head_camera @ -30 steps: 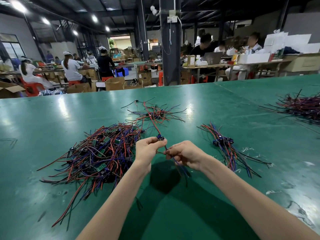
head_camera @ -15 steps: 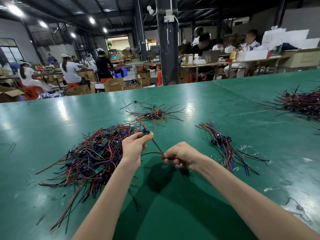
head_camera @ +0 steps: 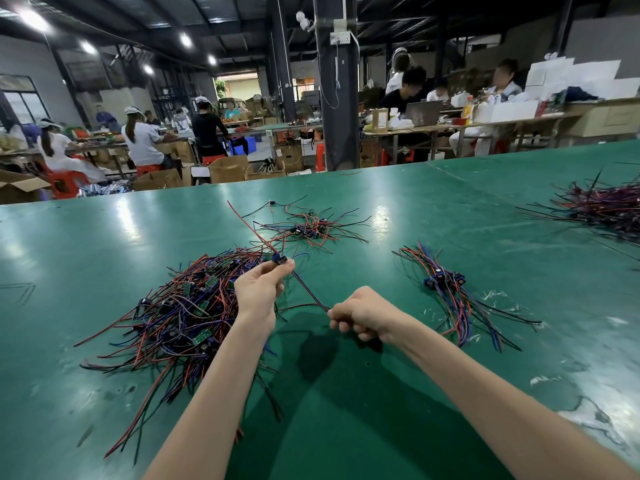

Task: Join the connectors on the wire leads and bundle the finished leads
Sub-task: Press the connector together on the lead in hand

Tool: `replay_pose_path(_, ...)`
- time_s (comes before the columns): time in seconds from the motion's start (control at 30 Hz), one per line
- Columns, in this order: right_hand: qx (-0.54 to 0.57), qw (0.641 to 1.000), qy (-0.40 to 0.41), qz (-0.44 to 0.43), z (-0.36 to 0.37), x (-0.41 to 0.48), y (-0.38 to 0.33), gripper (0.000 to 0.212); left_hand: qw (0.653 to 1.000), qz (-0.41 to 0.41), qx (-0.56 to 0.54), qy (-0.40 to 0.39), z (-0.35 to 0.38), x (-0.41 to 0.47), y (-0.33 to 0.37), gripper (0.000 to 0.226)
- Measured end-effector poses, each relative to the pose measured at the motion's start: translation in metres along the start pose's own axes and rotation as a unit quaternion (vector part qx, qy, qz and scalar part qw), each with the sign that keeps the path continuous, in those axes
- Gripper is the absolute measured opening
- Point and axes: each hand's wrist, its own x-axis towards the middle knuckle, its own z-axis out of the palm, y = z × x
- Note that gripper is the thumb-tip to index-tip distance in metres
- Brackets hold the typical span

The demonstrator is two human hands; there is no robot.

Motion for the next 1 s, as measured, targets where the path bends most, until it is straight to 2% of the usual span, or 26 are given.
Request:
replay_pose_path(0.1,-0.018,1.0,-0.025,-0.005,-0.004,-0.002,0.0,0.025,1.0,-0.001,0.003,0.007,-0.001,0.001,0.001,0.023)
replay_pose_path(0.23,-0.016,0.998,-0.062,-0.013,-0.01,-0.004,-0.005,0.017,0.999,-0.002,-0.019,0.028,-0.004,0.004,0.004,0.024)
replay_pose_path(0.4,-0.005,1.0,-0.028,-0.011,-0.007,0.0,-0.002,0.021,1.0,0.003,-0.001,0.022,-0.002,0.002,0.003,0.022)
replay_pose_path(0.6,-0.019,0.998,-0.06,-0.017,-0.008,-0.001,-0.003,0.022,0.999,0.0,-0.031,0.043,-0.004,0.002,0.006,0.023)
replay_pose_path(0.77,-0.022,0.999,-0.034,-0.029,-0.009,0.0,-0.001,0.025,0.998,0.0,-0.027,0.048,-0.003,0.001,0.005,0.021)
replay_pose_path(0.9,-0.006,0.997,-0.072,-0.035,-0.012,0.001,0.0,0.026,0.998,0.005,-0.032,0.048,-0.005,0.003,0.006,0.019)
replay_pose_path(1.0,-0.008,0.988,-0.14,-0.057,-0.015,-0.002,0.0,0.023,0.997,0.0,-0.057,0.049,-0.007,0.006,0.007,0.022)
